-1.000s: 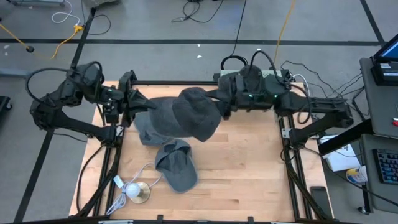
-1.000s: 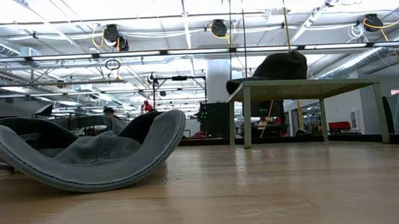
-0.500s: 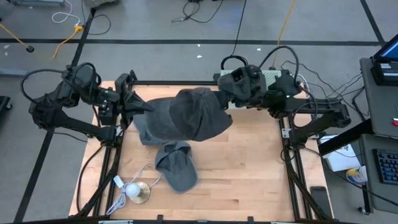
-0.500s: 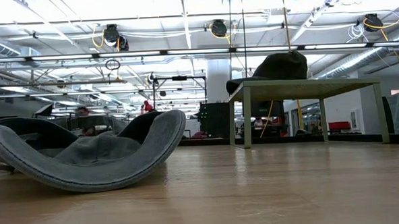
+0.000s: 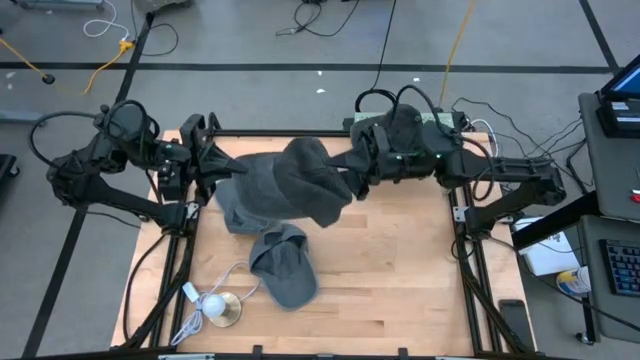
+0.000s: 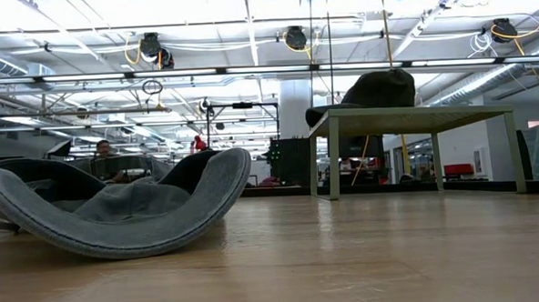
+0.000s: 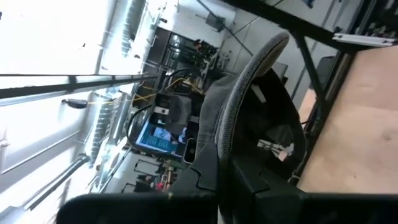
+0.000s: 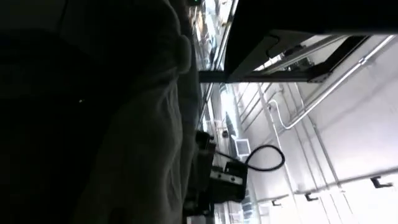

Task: Pick & Place hat
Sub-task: Stack the black cap on the black cap on the shelf

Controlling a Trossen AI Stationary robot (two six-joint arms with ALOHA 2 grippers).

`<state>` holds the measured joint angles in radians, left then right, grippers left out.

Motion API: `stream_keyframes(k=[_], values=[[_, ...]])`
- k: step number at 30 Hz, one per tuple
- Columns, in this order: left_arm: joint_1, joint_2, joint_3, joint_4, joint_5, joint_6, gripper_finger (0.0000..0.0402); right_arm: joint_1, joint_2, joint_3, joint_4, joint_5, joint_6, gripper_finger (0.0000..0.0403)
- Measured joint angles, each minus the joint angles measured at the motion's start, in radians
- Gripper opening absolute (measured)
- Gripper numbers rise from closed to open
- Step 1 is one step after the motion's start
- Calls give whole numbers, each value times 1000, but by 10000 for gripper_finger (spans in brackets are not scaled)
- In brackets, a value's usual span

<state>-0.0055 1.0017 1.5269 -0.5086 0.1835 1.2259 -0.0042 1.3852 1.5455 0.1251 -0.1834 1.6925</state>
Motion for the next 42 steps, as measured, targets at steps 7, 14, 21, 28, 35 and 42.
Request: stream_keyframes(k=[7,14,21,28,35,42], values=[[0,12,0,47,-3,3,8,-29,77,0,287,-4,-4,249],[-1,14,0,65,-8,3,8,-35,136,0,702,-25,-43,249],[-1,13,1,67,-9,3,8,-25,125,-2,799,-20,-237,249],[-1,12,1,93,-34,8,8,20,112,-2,810,7,-272,249],[0,12,1,90,-43,22,8,33,109,-1,722,80,-154,249],[0,12,1,58,-36,9,8,33,109,-1,632,155,-3,249]])
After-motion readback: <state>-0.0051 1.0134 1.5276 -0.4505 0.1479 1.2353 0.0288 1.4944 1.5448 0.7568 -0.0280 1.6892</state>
